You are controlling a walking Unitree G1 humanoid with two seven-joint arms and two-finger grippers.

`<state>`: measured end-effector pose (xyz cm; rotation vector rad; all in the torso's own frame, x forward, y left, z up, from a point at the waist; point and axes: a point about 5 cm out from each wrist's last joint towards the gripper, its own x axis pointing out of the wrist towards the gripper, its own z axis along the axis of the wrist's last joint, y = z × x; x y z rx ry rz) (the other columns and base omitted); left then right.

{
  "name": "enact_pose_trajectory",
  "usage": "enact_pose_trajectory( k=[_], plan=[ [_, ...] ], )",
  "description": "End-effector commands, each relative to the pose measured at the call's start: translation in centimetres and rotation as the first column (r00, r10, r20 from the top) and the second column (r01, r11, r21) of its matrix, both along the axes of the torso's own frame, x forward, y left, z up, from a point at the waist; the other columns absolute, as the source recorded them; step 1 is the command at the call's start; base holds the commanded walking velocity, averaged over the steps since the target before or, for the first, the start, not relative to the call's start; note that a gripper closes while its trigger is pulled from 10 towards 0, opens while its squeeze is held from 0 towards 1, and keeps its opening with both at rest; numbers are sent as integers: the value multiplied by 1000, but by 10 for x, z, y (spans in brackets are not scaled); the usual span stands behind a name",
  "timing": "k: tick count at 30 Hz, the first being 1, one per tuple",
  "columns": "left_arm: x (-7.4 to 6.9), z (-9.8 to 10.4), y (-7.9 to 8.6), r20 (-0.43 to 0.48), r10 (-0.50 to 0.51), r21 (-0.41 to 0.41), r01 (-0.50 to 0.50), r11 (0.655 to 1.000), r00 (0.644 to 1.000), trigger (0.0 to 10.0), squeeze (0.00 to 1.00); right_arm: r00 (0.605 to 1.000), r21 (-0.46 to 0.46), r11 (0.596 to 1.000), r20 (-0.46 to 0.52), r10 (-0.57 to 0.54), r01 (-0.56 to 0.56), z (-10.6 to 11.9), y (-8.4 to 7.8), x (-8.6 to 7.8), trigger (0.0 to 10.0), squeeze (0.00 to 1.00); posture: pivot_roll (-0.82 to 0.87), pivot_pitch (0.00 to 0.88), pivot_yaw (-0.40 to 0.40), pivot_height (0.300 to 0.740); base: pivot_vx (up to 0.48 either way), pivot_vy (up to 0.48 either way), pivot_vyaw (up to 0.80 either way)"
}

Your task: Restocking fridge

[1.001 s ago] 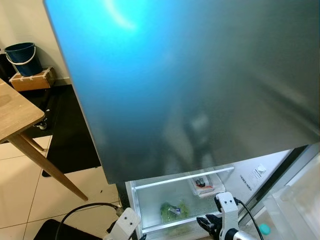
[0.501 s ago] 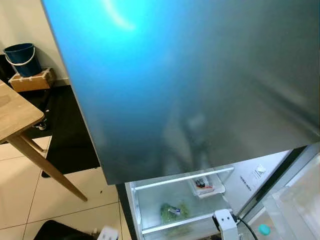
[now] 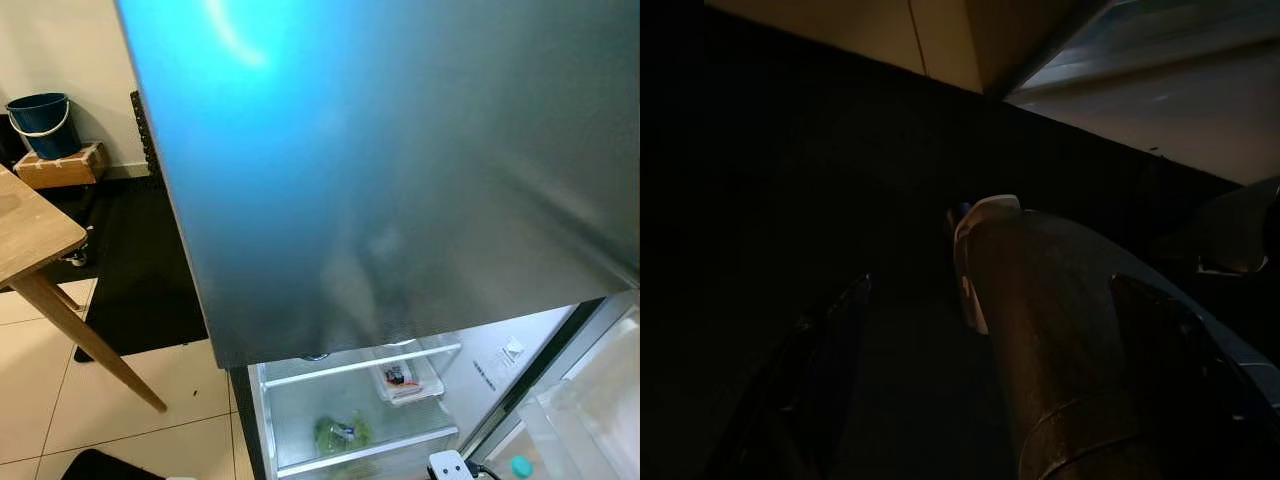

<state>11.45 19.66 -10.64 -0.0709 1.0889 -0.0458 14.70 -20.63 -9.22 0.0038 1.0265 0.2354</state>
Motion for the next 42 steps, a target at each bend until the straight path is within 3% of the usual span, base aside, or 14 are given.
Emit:
enact_pose_trajectory(
  k=[1,10,16,27,35,39,42],
  plan=[
    [-8,-2,8,-46,16,26,-15,1000,999,10000,0,1000,-10,1000,-6,-17,17,0,-4,-2,10000,0,-11,0,-7,740,0,0,0],
    [8,4,16,-8,62,60,-61,996,998,10000,0,1000,-44,999,8,-7,7,3,3,12,10000,0,2,0,-9,740,0,0,0],
    [15,5,13,4,77,59,-77,995,997,10000,0,1000,-60,998,20,3,-1,5,5,21,10000,0,23,0,-23,740,0,0,0],
    [15,3,1,-10,91,46,-91,995,996,10000,0,998,-137,988,13,-66,67,8,-15,20,10000,0,60,0,-57,740,0,0,0],
    [22,8,18,5,62,81,-62,995,998,10000,0,992,-124,985,55,-110,116,11,-11,30,10000,0,13,0,-13,740,0,0,0],
    [22,9,23,2,59,95,-59,994,998,10000,0,993,-128,985,46,-110,115,9,-8,26,10000,0,13,0,-11,740,0,0,0],
    [20,8,24,-11,56,99,-55,994,998,10000,0,995,-150,984,3,-102,101,3,-10,11,10000,0,14,0,3,740,0,0,0]
  ],
)
